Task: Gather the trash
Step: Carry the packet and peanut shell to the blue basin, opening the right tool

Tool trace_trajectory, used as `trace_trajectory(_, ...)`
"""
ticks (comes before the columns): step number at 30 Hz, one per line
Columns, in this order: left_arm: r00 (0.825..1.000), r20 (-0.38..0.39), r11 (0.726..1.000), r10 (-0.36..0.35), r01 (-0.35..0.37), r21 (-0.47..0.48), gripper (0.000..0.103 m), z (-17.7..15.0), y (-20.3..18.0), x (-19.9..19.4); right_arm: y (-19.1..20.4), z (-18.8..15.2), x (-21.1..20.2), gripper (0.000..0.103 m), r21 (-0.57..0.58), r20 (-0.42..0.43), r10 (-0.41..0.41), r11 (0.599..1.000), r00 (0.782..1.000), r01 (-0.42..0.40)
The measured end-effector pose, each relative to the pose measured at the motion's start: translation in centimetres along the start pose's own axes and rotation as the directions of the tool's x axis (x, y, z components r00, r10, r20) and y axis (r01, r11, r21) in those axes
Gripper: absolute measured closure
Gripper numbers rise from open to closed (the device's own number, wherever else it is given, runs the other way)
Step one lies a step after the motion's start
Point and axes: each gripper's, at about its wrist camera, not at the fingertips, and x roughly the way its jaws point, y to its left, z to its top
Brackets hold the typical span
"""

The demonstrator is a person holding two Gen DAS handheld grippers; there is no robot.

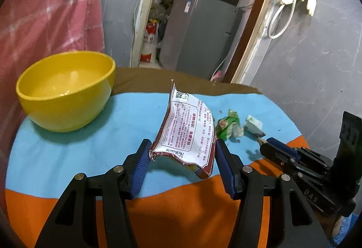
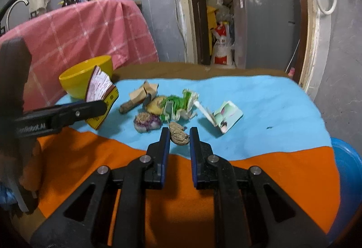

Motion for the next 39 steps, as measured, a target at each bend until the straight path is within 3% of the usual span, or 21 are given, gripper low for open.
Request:
trace_trajectory(4,0.997,0.079,1.0,0.008,-0.009,0.016,0.052,-0.4,-1.5,-1.6,0.0,0.5,-1.7,0.081,0.014,0.087,-0.005,1.0,0.996,0.004)
trace_trajectory(9,0.986,0.168,0.999,-0.022,0.017,0.032,0.052,-0.8,-3.7,-3.2,0.4,1.4,-5.1,0.081,-0.001,0.242,-0.045,0.999,0.969,0.047)
trace_trajectory(15,0.961,0.269,0.997,-0.059,0.041,0.072,0.052,-0.4,-7.5,-4.7,-0.4,1.4,-9.5,0.081,0.03,0.415,-0.122,0.992,0.902,0.12)
trace_trajectory(22,0.931,0.34,0.987,-0.136,0.096,0.129,0.052,0.5,-12.3,-5.3,-2.4,1.3,-13.7,0.081,0.096,0.525,-0.229,0.973,0.82,0.21)
trace_trajectory(28,0.921,0.322,0.969,-0.221,0.17,0.177,0.052,1.2,-16.4,-4.1,-5.0,0.6,-16.5,0.081,0.164,0.549,-0.34,0.94,0.763,0.3)
trace_trajectory(33,0.924,0.254,0.949,-0.286,0.236,0.21,0.052,1.7,-19.8,-1.9,-7.9,-0.2,-17.7,0.081,0.238,0.516,-0.433,0.902,0.739,0.361)
trace_trajectory(39,0.921,0.157,0.921,-0.356,0.318,0.227,0.052,2.3,-23.5,0.7,-11.2,-1.2,-18.5,0.081,0.337,0.446,-0.52,0.852,0.729,0.401)
